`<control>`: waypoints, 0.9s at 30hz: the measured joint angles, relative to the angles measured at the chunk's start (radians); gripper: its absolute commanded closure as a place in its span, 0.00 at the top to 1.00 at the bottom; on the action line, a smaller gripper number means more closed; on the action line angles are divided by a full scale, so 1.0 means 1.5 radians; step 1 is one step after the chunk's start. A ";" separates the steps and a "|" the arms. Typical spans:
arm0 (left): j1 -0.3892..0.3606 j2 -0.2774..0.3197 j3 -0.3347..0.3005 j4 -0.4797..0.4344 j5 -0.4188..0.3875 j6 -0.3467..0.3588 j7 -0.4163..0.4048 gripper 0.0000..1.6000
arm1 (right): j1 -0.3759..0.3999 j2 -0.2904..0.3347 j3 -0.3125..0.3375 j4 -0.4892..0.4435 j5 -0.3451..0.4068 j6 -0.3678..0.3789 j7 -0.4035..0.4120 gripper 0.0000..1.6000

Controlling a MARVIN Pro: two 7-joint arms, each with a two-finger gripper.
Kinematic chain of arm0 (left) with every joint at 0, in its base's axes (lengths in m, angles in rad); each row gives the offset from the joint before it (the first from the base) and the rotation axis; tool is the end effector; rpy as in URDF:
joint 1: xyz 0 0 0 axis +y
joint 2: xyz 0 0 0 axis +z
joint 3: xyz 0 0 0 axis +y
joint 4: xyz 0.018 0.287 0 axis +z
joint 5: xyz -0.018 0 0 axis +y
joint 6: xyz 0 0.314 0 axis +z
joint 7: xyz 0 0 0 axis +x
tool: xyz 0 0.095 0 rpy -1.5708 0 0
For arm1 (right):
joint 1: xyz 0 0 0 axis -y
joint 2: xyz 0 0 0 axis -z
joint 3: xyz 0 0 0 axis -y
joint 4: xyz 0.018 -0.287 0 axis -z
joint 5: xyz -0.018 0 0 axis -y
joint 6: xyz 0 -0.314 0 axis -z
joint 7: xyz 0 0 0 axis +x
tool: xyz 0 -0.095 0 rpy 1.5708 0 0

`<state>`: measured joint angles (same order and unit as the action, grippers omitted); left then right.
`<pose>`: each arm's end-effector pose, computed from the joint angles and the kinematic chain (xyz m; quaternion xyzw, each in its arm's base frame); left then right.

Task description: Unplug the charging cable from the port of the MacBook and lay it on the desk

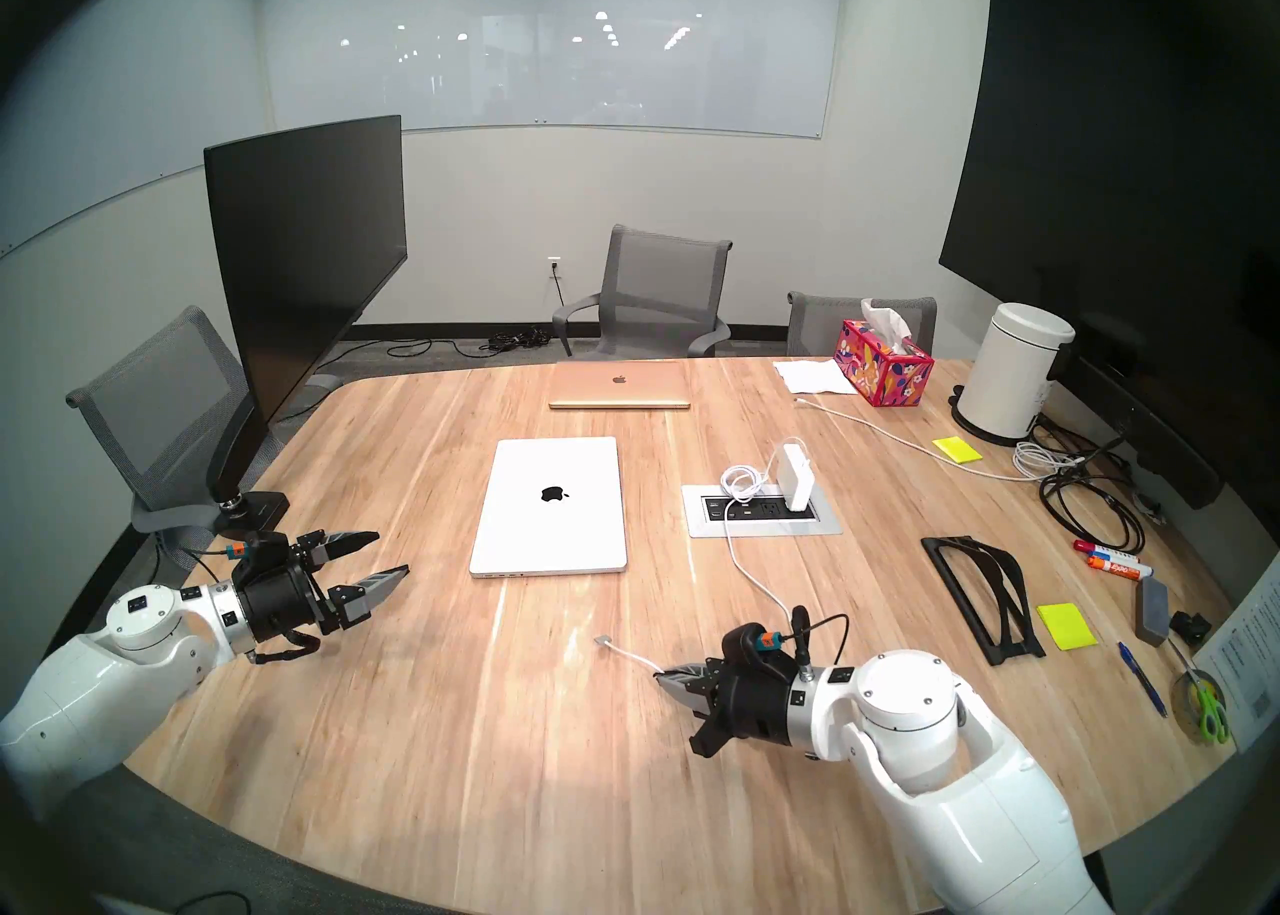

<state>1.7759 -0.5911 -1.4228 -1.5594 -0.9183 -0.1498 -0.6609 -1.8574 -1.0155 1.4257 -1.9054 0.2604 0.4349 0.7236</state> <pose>0.3462 0.1648 -0.2910 0.7216 -0.2522 0.5890 0.2622 0.2921 0.0039 -0.3239 -0.7878 -0.3562 -0.4154 0.2826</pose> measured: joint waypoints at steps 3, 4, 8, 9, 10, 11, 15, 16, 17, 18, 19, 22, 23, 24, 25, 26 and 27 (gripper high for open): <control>0.000 0.000 0.000 0.000 0.000 0.000 0.000 1.00 | 0.001 0.002 0.000 0.005 0.000 -0.004 0.008 0.37; 0.000 0.000 0.000 0.000 0.000 0.000 0.000 1.00 | 0.002 0.003 0.000 0.006 0.001 -0.004 0.009 0.40; 0.000 0.000 0.000 0.000 0.000 0.000 0.000 1.00 | 0.004 0.004 0.000 0.011 0.001 -0.008 0.017 0.46; 0.000 0.000 0.000 0.000 0.000 0.000 0.000 1.00 | 0.004 0.004 0.000 0.012 0.001 -0.009 0.018 0.47; 0.000 0.000 0.000 0.000 0.000 0.000 0.000 1.00 | 0.005 0.004 0.000 0.013 0.001 -0.010 0.019 0.49; 0.000 0.000 0.000 0.000 0.000 0.000 0.000 1.00 | 0.005 0.004 0.000 0.014 0.001 -0.010 0.020 0.49; 0.000 0.000 0.000 0.000 0.000 0.000 0.000 1.00 | 0.006 0.004 0.000 0.016 0.001 -0.012 0.023 0.67; 0.000 0.000 0.000 0.000 0.000 0.000 0.000 1.00 | 0.007 0.004 0.000 0.016 0.001 -0.013 0.024 0.64; 0.000 0.000 0.000 0.000 0.000 0.000 0.000 1.00 | 0.007 0.004 0.000 0.016 0.001 -0.013 0.025 0.61; 0.000 0.000 0.000 0.000 0.000 0.000 0.000 1.00 | 0.007 0.004 0.000 0.016 0.001 -0.014 0.025 0.58; 0.000 0.000 0.000 0.000 0.000 0.000 0.000 1.00 | 0.007 0.004 0.001 0.016 0.001 -0.015 0.025 0.58; 0.000 0.000 0.000 0.000 0.000 0.000 0.000 1.00 | 0.006 0.003 0.007 0.016 0.003 -0.017 0.026 0.58; 0.000 0.000 0.000 0.000 0.000 0.000 0.000 1.00 | 0.006 0.003 0.010 0.015 0.004 -0.017 0.026 0.59; 0.000 0.000 0.000 0.000 0.000 0.000 0.000 1.00 | 0.006 0.002 0.013 0.014 0.005 -0.018 0.026 0.62; 0.000 0.000 0.000 0.000 0.000 0.000 0.000 1.00 | 0.006 0.002 0.016 0.013 0.006 -0.018 0.026 0.62; 0.000 0.000 0.000 0.000 0.000 0.000 0.000 1.00 | 0.006 0.002 0.020 0.012 0.007 -0.018 0.026 0.60; 0.000 0.000 0.000 0.000 0.000 0.000 0.000 1.00 | 0.006 0.002 0.022 0.011 0.008 -0.019 0.026 0.60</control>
<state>1.7759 -0.5908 -1.4227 -1.5594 -0.9186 -0.1499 -0.6606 -1.8478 -1.0131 1.4593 -1.8891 0.2724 0.4070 0.7632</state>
